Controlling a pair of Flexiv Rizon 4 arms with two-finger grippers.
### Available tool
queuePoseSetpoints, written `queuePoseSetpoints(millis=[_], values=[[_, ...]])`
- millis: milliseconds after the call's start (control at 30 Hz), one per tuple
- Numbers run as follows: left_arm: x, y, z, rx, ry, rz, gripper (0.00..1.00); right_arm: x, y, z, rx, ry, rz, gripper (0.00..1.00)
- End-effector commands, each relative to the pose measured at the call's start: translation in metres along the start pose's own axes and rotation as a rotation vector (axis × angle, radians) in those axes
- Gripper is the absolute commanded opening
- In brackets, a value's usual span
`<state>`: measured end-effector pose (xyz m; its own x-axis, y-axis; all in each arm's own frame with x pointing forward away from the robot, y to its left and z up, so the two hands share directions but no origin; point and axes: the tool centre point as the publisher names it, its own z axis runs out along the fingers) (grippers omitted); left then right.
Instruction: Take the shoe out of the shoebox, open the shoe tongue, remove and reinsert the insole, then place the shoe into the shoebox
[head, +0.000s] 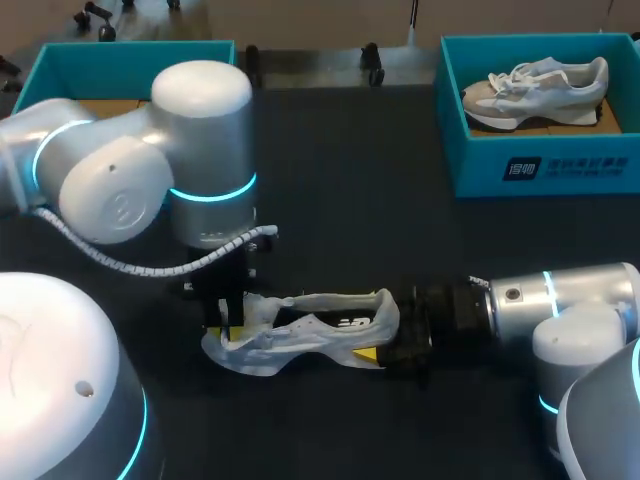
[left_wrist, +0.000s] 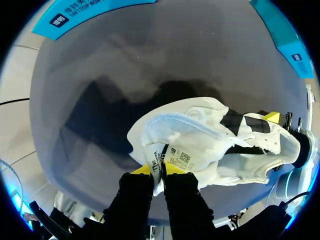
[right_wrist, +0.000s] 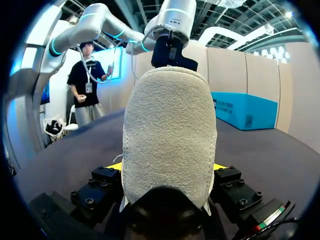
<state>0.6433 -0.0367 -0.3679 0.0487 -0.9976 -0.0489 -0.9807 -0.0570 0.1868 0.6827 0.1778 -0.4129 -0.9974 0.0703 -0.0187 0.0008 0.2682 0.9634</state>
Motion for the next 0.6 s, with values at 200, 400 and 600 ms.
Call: queuePoseSetpoints(millis=[200, 400, 600], values=[[-0.022, 0.007, -0.019, 0.039, 0.155, 0.019, 1.00, 0.000, 0.001, 0.001, 0.005, -0.001, 0.000, 0.00], [-0.018, 0.014, -0.069, 0.120, 0.224, 0.134, 1.00, 0.000, 0.001, 0.001, 0.005, -0.001, 0.000, 0.00], [0.000, 0.019, -0.117, 0.160, 0.281, 0.294, 1.00, 0.000, 0.001, 0.001, 0.005, -0.001, 0.000, 0.00]])
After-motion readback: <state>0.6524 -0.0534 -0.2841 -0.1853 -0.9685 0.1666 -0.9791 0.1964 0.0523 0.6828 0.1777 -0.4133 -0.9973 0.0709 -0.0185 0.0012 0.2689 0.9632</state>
